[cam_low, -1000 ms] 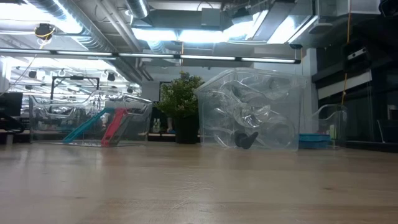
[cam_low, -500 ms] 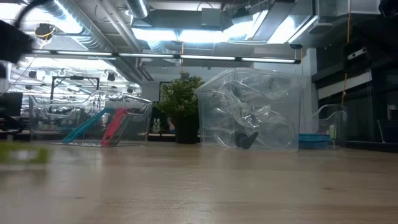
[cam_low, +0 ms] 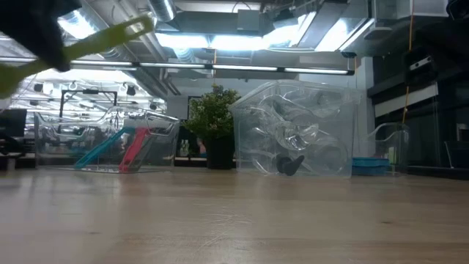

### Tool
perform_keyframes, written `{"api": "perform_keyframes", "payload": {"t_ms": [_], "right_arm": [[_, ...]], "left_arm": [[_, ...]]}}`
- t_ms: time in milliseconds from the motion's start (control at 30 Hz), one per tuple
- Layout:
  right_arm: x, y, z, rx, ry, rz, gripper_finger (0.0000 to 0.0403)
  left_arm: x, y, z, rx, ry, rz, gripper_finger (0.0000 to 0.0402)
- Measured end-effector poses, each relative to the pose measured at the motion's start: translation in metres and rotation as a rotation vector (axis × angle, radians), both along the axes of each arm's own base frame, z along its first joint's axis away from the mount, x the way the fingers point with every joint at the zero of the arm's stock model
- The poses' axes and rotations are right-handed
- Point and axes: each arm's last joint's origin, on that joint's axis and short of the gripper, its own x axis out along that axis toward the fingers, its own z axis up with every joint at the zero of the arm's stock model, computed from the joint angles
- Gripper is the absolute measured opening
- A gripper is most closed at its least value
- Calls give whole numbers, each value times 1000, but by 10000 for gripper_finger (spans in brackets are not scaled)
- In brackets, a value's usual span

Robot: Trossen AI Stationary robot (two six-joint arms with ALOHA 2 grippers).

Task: Pick & Place Kitchen Sink Supplies
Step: Put the light green dish brush into the left transparent bin

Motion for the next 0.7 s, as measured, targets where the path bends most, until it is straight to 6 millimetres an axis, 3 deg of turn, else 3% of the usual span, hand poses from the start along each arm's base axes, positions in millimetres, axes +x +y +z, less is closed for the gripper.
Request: {"api": "perform_keyframes", "payload": {"t_ms": [167, 433, 700], "right_arm": [[0, 0, 0, 1, -1, -1, 32], [0, 0, 0, 0, 0, 0, 32], [0, 0, 0, 0, 0, 0, 32]], "left_arm": [[-6, 26, 7, 74, -35, -17, 16], [-40, 69, 12, 148, -177, 28, 16], [-61, 91, 30, 294, -338, 0, 16]]}}
